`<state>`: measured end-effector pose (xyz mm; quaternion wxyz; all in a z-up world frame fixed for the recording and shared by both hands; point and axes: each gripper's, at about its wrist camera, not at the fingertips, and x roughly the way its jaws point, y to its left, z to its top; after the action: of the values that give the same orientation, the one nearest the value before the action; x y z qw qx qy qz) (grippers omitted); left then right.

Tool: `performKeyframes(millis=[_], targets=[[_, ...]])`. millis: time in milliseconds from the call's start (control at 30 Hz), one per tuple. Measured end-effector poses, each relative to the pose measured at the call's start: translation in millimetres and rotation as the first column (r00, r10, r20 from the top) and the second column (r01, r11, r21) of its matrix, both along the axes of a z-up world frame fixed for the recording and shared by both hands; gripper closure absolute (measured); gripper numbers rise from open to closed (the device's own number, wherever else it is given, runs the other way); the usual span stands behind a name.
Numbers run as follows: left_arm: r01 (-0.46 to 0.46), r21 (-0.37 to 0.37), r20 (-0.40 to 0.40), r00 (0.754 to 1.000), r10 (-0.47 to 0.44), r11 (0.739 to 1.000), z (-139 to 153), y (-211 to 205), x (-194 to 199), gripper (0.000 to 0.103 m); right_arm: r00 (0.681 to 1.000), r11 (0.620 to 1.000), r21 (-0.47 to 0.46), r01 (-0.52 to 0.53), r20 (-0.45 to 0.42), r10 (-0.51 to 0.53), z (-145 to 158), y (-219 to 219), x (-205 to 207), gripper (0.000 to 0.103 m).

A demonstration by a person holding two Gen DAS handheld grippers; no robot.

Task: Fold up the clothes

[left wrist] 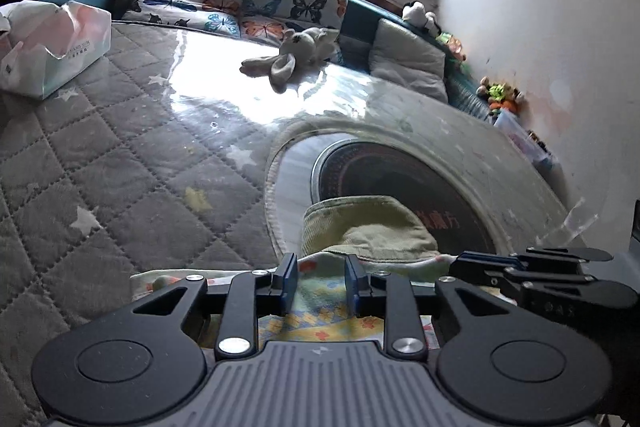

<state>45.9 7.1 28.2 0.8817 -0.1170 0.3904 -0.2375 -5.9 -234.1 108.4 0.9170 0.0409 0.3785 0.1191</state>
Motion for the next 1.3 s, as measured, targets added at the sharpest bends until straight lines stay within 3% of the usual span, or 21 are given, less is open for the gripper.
performKeyframes(millis=[400, 933, 1167, 1300], targets=[[0.060, -0.016, 0.061, 0.996, -0.059, 0.998, 19.7, 0.8, -48.7, 0.076, 0.969, 0.966, -0.084, -0.245, 0.019, 0.247, 11.8, 61.9, -28.9, 0.089], [0.077, 0.027, 0.041, 0.996, -0.078, 0.997, 4.2, 26.9, -114.0, 0.076, 0.914, 0.911, -0.079, -0.405, -0.005, 0.406, 9.2, 99.0, -81.5, 0.088], [0.063, 0.042, 0.048, 0.997, -0.065, 0.997, 3.5, 38.4, -127.9, 0.076, 0.914, 0.913, -0.060, -0.403, 0.025, 0.405, 15.9, 96.3, -98.6, 0.088], [0.061, 0.045, 0.055, 0.996, -0.063, 0.997, 5.1, 42.4, -132.1, 0.076, 0.941, 0.941, -0.062, -0.333, 0.038, 0.336, 20.1, 79.4, -100.5, 0.088]])
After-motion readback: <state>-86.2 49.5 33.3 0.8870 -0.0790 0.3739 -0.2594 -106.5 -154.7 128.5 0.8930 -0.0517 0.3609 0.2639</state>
